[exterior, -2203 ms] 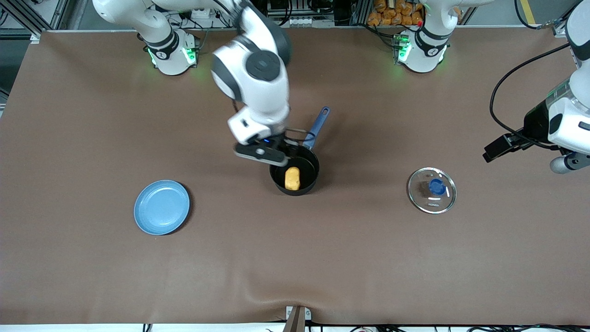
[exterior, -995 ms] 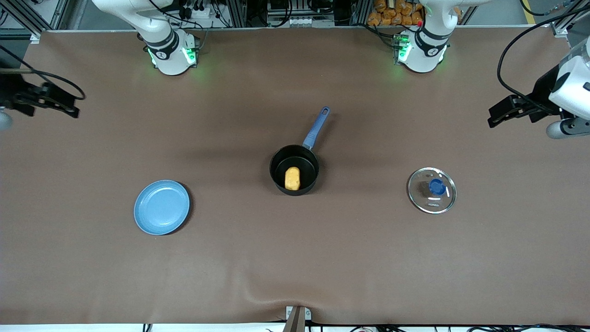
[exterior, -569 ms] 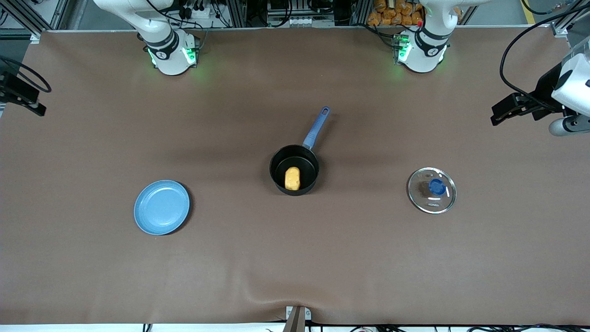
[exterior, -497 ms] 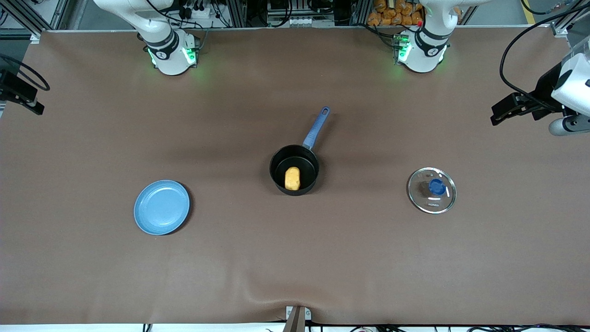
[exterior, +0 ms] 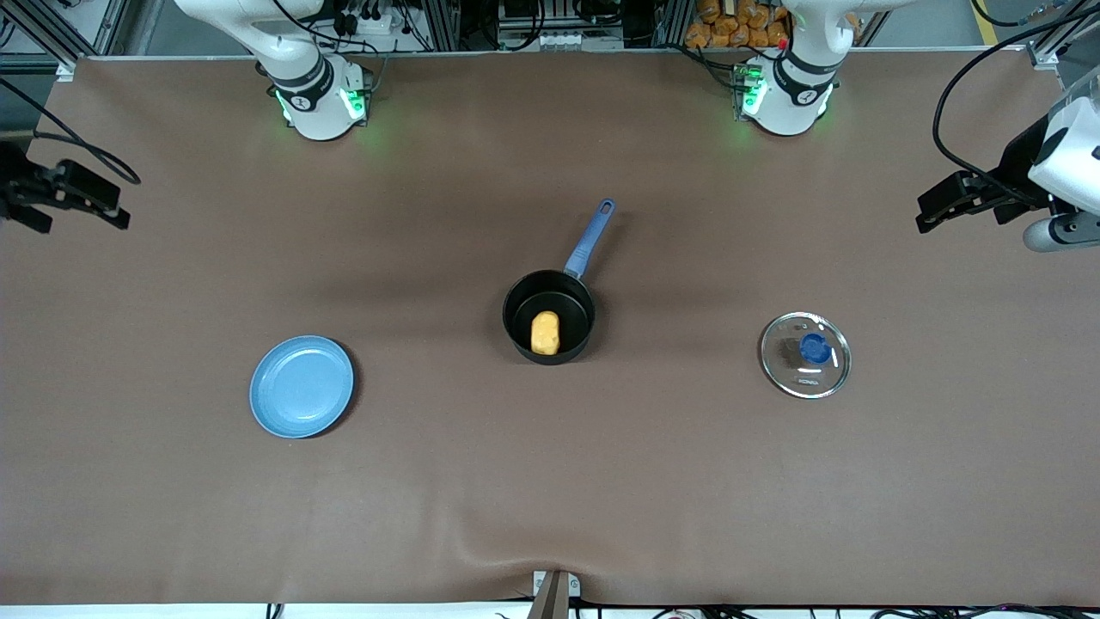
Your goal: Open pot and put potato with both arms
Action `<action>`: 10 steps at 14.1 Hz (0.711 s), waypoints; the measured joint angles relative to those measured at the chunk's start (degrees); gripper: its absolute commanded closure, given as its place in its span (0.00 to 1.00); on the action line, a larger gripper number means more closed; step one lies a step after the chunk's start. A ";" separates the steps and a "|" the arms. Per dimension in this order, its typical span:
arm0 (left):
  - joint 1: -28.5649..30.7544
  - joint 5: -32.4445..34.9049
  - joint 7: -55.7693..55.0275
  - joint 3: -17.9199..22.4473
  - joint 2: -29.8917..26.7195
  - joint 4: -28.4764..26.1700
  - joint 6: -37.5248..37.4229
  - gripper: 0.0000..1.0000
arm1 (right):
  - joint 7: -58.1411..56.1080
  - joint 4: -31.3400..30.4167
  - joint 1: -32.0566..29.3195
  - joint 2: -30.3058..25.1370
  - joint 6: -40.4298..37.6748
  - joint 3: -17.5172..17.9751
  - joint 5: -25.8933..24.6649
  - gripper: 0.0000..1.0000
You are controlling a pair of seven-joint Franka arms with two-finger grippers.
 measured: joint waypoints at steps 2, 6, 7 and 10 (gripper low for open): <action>0.08 0.01 1.11 0.15 -0.39 0.00 0.00 0.00 | 0.00 -0.21 0.00 -0.03 1.35 0.03 1.27 0.00; 0.09 0.02 2.72 0.16 -1.03 0.00 0.22 0.00 | -0.05 -0.12 0.23 -0.07 1.64 0.50 1.45 0.00; 0.09 0.02 2.81 0.16 -1.03 0.00 0.53 0.00 | -0.05 -0.12 0.23 -0.07 1.64 0.51 1.45 0.00; 0.09 0.02 2.83 0.17 -1.03 -0.01 1.29 0.00 | -0.06 -0.10 0.17 -0.07 1.75 0.45 1.18 0.00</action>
